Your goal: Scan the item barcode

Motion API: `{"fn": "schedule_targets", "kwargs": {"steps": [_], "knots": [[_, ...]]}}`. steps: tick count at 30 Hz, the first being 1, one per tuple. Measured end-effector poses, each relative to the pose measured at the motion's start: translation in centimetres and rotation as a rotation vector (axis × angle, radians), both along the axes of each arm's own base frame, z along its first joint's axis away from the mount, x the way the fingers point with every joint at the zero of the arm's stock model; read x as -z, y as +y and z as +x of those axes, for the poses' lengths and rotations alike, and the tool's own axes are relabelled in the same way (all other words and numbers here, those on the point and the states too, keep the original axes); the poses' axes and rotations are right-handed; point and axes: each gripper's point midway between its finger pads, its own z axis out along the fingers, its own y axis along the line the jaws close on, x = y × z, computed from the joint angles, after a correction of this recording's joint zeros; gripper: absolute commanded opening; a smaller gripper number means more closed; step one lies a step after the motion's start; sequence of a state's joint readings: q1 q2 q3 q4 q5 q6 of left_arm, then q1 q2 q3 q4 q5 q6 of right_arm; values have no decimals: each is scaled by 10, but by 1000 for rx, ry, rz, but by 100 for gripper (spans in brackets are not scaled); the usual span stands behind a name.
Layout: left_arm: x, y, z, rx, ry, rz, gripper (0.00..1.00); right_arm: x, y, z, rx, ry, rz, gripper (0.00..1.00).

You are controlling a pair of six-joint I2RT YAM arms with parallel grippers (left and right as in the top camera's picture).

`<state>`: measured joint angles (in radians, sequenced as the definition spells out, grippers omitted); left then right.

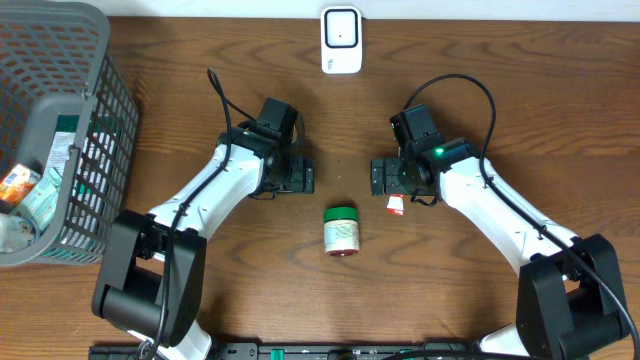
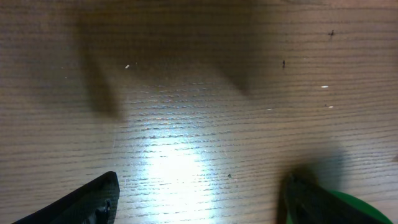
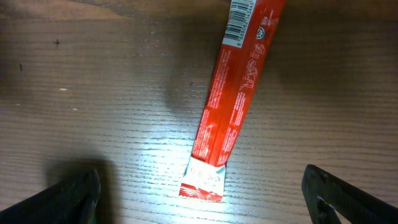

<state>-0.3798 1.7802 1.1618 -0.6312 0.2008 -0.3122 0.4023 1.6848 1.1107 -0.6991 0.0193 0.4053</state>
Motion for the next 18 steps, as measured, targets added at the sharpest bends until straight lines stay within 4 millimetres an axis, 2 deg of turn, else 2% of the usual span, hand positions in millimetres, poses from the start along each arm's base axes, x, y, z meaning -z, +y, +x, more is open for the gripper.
{"fn": "schedule_targets", "kwargs": {"steps": [8,18], "knots": [[2,24,10,24,-65,152,85,0,0,0,0,0,0,99],[2,30,13,30,-81,189,85,0,0,0,0,0,0,99]]}}
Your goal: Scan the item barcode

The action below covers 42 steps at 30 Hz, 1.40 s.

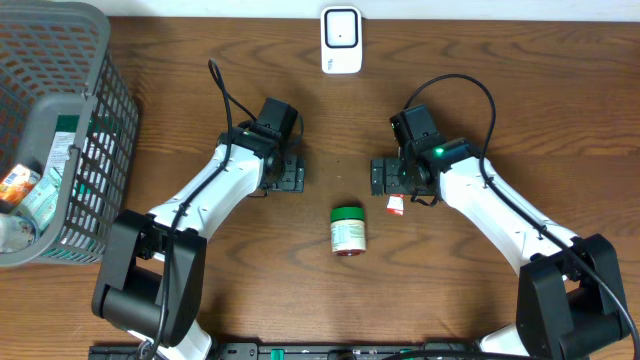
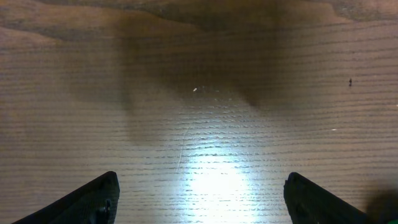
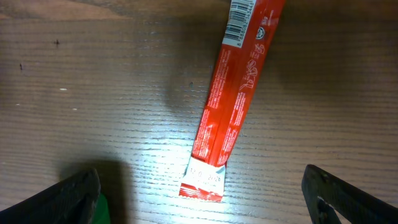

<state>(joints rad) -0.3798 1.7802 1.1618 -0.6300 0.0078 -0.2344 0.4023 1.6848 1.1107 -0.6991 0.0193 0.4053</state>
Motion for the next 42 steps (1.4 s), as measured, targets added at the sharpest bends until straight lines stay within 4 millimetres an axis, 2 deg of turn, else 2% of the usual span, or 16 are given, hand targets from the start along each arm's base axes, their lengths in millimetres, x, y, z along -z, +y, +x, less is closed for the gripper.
{"fn": "schedule_targets", "kwargs": {"steps": [10,11,14,16,17,19,20,22,23,25,27,29,32,35,38,42], "knots": [[-1,-3,2,-6,-8,-12,86,-1,7,-1,-12,9,39,99],[-1,-3,2,-9,-8,-16,86,-1,9,-1,-14,8,47,94],[-1,-5,2,-13,-9,-22,86,-2,12,0,-20,4,61,48],[-1,-6,2,-14,-8,-22,86,-2,13,1,-21,0,70,27],[-1,-6,1,-12,-7,-23,79,-3,13,2,-21,-4,73,18],[-1,-7,1,-22,-4,-28,57,-4,13,5,-17,-13,81,8],[-1,-7,1,-21,-3,-31,54,-4,12,7,-10,-17,84,8],[-1,-8,-1,-17,5,-34,19,-6,7,9,3,-13,87,12],[-1,-7,-4,-15,21,-28,9,-8,4,10,8,-10,89,13],[-9,-4,-15,-13,79,-10,10,-15,-3,14,16,-2,88,20],[-30,-2,-16,-13,108,2,17,-27,-10,18,25,9,84,31],[-64,-1,-5,-20,92,1,26,-41,-15,23,35,6,84,42],[-135,6,22,-54,-14,-22,35,-73,-20,31,34,-8,84,65],[-202,17,40,-79,-137,-51,47,-105,-16,36,12,-34,93,74],[-274,38,54,-135,-313,-92,47,-129,-4,40,-34,-68,132,81],[-339,88,59,-263,-498,-102,53,-139,27,33,-131,-70,207,99]]}}
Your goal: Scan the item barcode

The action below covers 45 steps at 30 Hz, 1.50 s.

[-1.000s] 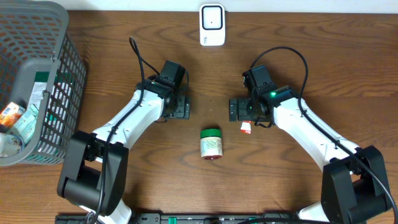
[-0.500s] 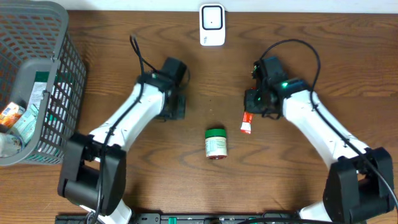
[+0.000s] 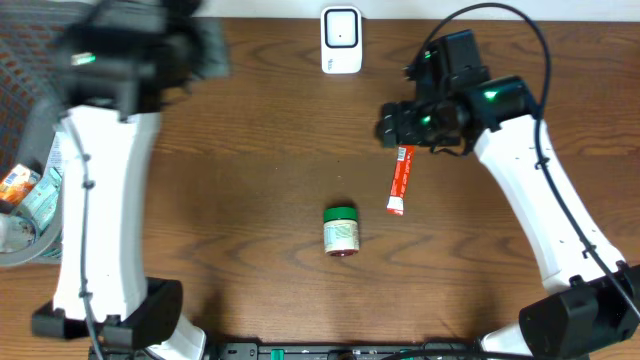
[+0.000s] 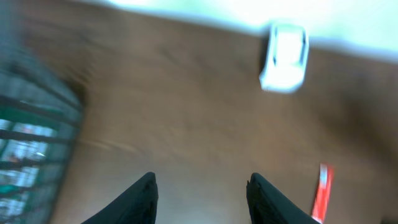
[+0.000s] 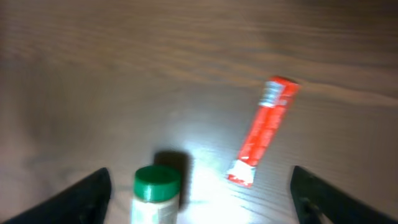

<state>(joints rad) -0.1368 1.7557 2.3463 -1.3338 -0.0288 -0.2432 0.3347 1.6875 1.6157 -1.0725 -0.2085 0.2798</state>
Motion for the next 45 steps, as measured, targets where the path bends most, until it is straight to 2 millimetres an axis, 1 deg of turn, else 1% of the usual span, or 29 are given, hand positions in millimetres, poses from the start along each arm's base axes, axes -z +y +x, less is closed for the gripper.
{"fn": "schedule_targets", "kwargs": {"steps": [2,4,6,7,10,14,17,19,22,26,28,29,30,35,40,43,45], "knots": [[-16,33,-1,-87,-46,-1,59,-1,19,-6,-62,-6,21,99],[-20,70,-5,-191,-55,4,62,-3,35,-11,-106,-16,38,99],[-15,104,-12,-290,-31,13,63,-5,51,-17,-154,-27,52,99],[-11,122,-16,-349,-15,15,63,-5,57,-20,-170,-28,55,99],[-2,170,-28,-490,18,23,63,-4,73,-30,-216,-28,58,99],[4,220,-45,-638,36,23,63,-2,83,-39,-248,-31,35,99],[10,252,-56,-725,50,24,63,0,86,-43,-258,-33,19,99],[19,270,-60,-772,73,20,63,1,88,-44,-263,-35,11,99],[40,293,-61,-819,126,11,63,1,89,-46,-269,-37,8,99],[78,318,-55,-857,216,-4,63,1,89,-45,-268,-38,5,99],[100,328,-50,-866,268,-14,64,1,89,-45,-267,-39,3,99],[108,331,-48,-868,286,-18,63,1,89,-45,-267,-39,3,99],[122,335,-45,-870,316,-24,63,1,89,-45,-267,-40,2,99],[166,349,-34,-879,401,-22,64,1,89,-45,-267,-39,2,99],[204,359,-31,-891,490,-6,64,1,89,-45,-267,-39,2,99],[225,362,-30,-917,529,-15,64,1,89,-45,-267,-39,2,99],[234,363,-31,-946,543,-23,63,1,89,-45,-266,-39,2,99]]}}
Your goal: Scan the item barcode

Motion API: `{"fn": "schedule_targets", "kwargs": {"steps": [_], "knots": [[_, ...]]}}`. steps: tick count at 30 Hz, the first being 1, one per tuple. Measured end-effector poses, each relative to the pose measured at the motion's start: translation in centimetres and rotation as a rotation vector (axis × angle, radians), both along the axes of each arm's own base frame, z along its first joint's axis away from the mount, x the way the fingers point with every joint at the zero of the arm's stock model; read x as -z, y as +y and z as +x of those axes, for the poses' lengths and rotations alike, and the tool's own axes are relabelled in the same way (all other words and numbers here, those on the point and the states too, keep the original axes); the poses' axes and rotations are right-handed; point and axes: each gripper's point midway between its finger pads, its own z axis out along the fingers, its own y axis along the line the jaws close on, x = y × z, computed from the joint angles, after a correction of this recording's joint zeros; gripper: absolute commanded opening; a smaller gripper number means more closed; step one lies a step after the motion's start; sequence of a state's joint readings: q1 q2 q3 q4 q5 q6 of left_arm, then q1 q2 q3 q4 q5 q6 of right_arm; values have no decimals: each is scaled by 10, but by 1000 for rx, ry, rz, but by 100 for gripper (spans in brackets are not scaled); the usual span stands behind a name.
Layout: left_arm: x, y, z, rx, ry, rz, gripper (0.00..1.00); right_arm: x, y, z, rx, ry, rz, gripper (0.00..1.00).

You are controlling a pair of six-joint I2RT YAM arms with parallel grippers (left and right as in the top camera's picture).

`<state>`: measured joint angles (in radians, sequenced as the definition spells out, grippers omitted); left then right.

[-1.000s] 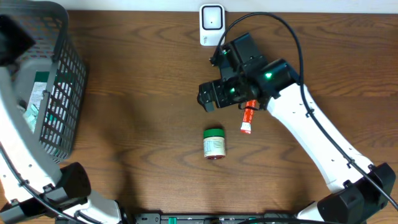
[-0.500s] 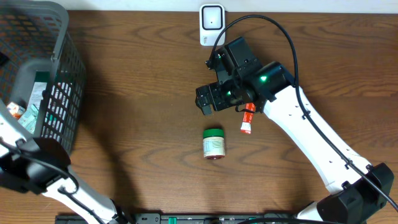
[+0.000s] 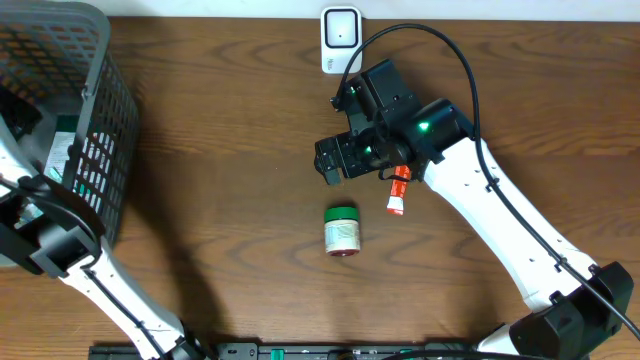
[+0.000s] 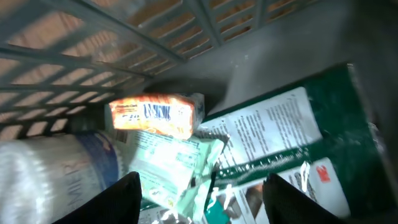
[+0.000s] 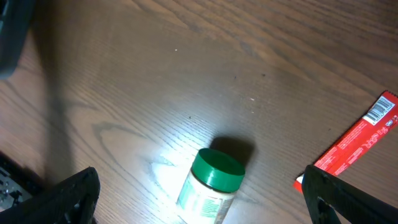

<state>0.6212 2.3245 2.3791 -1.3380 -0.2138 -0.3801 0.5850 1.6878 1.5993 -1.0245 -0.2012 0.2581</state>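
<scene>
Down inside the grey mesh basket [image 3: 108,150], my left gripper [image 4: 202,208] is open over a pile of packages: an orange-and-white box [image 4: 152,116], a pale green pouch [image 4: 163,168] and a dark green 3M pack [image 4: 292,149]. My right gripper [image 5: 205,202] is open above the table. A green-lidded jar [image 5: 211,183] lies on its side below it, and a red stick pack [image 5: 356,144] with a barcode lies to the right. The white scanner [image 3: 341,40] stands at the table's back edge.
The basket fills the table's left end, and its wire walls [image 4: 124,37] close in round my left gripper. On the brown table [image 3: 220,200], the jar [image 3: 342,230] and the red stick pack [image 3: 400,190] lie near the middle.
My left gripper was high over the table, in view of the scanner and the basket's edge; now it is inside the basket over the packages. My right gripper has moved left, from the stick pack to the jar.
Both grippers stood open and low over the table on either side of the jar, the right one over the red stick pack. Later both arms were raised, the left swung toward the basket. Now the left is in the basket, the right above the jar.
</scene>
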Motion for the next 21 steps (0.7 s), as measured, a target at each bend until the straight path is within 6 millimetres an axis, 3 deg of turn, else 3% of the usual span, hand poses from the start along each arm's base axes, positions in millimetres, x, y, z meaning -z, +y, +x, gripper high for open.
{"fn": "schedule_targets", "kwargs": {"steps": [3,13,21], "knots": [[9,4,-2,-76,9,9,63,0,0,0,0,0,0,99],[8,6,-24,-497,-42,68,62,0,0,0,0,0,0,99],[37,-3,-40,-812,-54,80,59,0,0,0,0,0,0,99]]}}
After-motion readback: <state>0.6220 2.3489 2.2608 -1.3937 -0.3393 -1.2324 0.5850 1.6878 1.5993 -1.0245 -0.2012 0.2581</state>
